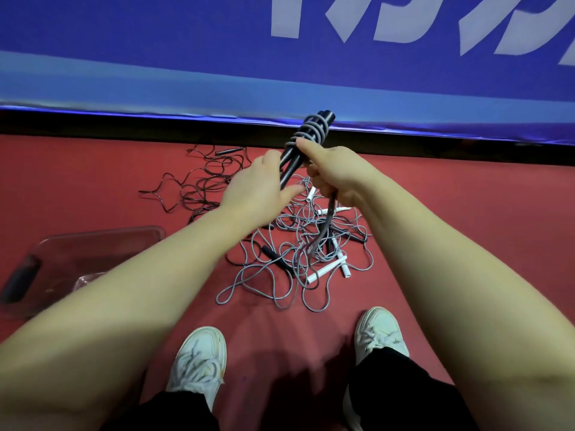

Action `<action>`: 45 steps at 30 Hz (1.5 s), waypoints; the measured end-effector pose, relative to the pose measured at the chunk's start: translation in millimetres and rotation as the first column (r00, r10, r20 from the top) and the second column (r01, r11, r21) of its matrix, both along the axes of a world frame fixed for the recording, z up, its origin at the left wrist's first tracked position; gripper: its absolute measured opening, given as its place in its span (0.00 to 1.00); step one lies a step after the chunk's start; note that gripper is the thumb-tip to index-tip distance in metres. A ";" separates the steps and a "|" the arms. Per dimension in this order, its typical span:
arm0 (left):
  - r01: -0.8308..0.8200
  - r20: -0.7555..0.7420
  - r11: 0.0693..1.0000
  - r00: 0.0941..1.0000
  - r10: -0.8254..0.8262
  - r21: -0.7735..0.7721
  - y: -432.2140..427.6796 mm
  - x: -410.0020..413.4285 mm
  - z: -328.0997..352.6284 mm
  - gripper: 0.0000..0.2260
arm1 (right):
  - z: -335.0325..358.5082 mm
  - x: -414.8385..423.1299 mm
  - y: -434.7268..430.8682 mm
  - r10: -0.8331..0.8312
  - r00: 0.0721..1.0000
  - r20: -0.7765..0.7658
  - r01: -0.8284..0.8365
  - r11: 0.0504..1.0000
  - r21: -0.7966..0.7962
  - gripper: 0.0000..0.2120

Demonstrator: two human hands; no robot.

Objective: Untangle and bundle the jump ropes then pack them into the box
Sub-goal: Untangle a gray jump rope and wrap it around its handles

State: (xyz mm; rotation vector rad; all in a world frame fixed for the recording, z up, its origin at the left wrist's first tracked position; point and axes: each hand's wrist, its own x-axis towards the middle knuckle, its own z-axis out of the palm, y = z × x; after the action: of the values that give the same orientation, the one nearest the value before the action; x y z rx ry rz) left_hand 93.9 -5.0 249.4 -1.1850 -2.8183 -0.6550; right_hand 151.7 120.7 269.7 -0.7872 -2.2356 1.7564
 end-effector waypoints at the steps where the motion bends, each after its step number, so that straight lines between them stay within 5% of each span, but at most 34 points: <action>1: 0.054 0.142 0.994 0.988 -0.067 0.092 -3.9 -1.5 2.5 0.18 | 0.3 3.6 2.0 0.037 0.999 -0.020 -0.038 0.999 -0.033 0.14; 2: 0.078 0.382 0.977 0.912 -0.150 0.197 -10.1 -1.5 6.4 0.15 | 0.7 7.1 2.8 0.077 0.996 -0.037 -0.079 0.995 -0.064 0.14; 4: -0.035 0.830 0.914 0.435 -0.350 0.404 -22.4 -2.5 12.0 0.12 | 1.0 12.1 3.6 0.157 0.985 -0.065 -0.164 0.979 -0.119 0.14; 6: -0.144 0.893 0.882 0.061 -0.445 0.449 -29.0 -4.3 7.8 0.13 | 1.1 14.8 2.8 0.229 0.970 -0.082 -0.240 0.957 -0.163 0.15; 8: -0.163 0.868 0.862 -0.054 -0.494 0.481 -28.9 -2.4 4.2 0.13 | 0.7 15.7 2.0 0.278 0.957 -0.086 -0.289 0.942 -0.169 0.18; 10: -0.185 0.849 0.837 -0.031 -0.528 0.514 -25.1 0.2 4.0 0.08 | 0.9 17.6 3.9 0.286 0.955 -0.075 -0.295 0.943 -0.156 0.19; 14: -0.145 0.846 0.843 0.236 -0.479 0.518 -16.5 3.0 4.6 0.08 | -1.1 25.7 17.5 0.337 0.941 0.004 -0.335 0.938 -0.092 0.15; 19: -0.115 0.858 0.874 0.285 -0.427 0.473 -17.7 0.1 6.2 0.07 | -3.0 25.8 20.3 0.325 0.942 0.086 -0.329 0.944 0.027 0.14; 24: -0.030 0.853 0.901 0.337 -0.398 0.432 -24.1 -5.5 0.3 0.06 | 3.9 25.1 14.7 0.356 0.933 0.053 -0.352 0.934 -0.069 0.22; 30: -0.093 0.840 0.856 0.273 -0.469 0.509 -25.9 -9.2 1.3 0.02 | 2.1 12.2 6.9 0.247 0.969 -0.010 -0.247 0.969 -0.001 0.25; 35: -0.062 0.839 0.840 -0.051 -0.543 0.539 -36.8 -19.1 2.1 0.22 | 0.7 14.4 7.2 0.319 0.947 -0.035 -0.320 0.947 -0.035 0.17; 37: -0.090 0.837 0.840 -0.072 -0.542 0.536 -33.1 -16.3 0.5 0.22 | -0.8 15.3 6.3 0.341 0.940 -0.009 -0.341 0.939 -0.029 0.20; 40: -0.118 0.848 0.844 0.170 -0.502 0.524 -25.1 -7.4 1.5 0.09 | -2.8 15.5 7.6 0.361 0.932 0.006 -0.361 0.931 -0.057 0.19; 45: 0.068 0.494 0.939 0.837 -0.238 0.337 -24.7 -14.7 0.6 0.08 | 0.5 24.5 25.0 0.404 0.901 0.160 -0.407 0.913 -0.014 0.12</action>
State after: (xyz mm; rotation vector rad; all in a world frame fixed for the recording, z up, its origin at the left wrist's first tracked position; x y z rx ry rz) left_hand 79.2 -29.7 250.1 -1.3464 -2.8595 -1.5970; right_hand 176.2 145.7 270.3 -0.4951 -2.6778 1.8945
